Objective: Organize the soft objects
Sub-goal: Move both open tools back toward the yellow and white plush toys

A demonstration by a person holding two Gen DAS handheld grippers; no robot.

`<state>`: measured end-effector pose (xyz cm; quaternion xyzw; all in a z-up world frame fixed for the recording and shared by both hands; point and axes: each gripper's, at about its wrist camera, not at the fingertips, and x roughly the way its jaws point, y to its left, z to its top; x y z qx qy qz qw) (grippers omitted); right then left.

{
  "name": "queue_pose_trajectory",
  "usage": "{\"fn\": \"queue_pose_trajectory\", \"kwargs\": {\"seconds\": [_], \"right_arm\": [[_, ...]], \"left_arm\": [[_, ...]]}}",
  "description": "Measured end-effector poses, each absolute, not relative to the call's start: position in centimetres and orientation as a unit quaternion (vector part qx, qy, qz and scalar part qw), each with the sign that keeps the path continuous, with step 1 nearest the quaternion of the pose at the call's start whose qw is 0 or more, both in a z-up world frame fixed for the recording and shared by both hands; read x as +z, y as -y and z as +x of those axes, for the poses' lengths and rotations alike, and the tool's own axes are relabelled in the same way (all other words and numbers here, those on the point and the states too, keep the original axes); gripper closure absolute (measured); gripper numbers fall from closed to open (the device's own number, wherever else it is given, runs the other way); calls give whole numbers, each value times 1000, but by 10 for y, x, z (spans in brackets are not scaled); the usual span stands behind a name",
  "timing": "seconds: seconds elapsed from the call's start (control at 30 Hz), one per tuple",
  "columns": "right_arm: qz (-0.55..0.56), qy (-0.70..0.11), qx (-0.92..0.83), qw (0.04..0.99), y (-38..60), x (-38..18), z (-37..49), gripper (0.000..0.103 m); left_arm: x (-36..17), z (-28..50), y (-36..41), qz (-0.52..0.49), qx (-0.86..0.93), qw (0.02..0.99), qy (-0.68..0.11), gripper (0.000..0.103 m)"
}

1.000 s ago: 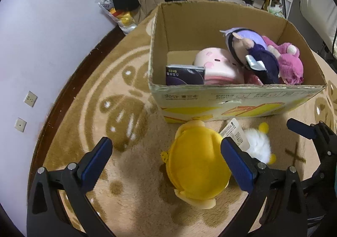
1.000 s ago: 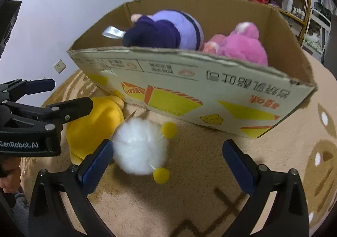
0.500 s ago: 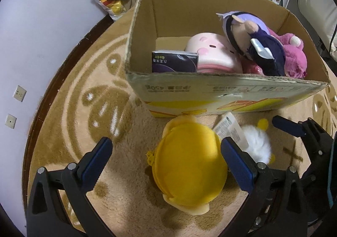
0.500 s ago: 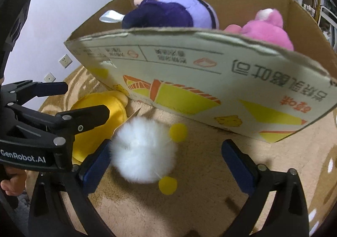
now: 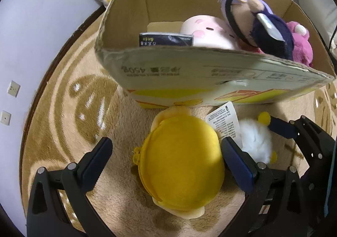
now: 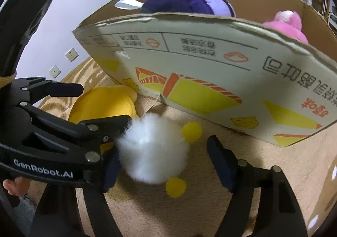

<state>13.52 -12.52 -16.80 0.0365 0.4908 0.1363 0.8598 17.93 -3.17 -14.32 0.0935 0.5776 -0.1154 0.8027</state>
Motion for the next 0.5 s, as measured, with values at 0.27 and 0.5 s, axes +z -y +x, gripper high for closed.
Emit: {"fn": "queue_pose_trajectory", "kwargs": {"seconds": [0.27,0.5], "right_arm": [[27,-491,138,860,116,-172,135,24],[18,-490,136,861,105,-178,135,24]], "left_arm": [[-150,185,41,97,-114,797,-585,1],[-156,186,45,83,-106,790,-598,1]]}}
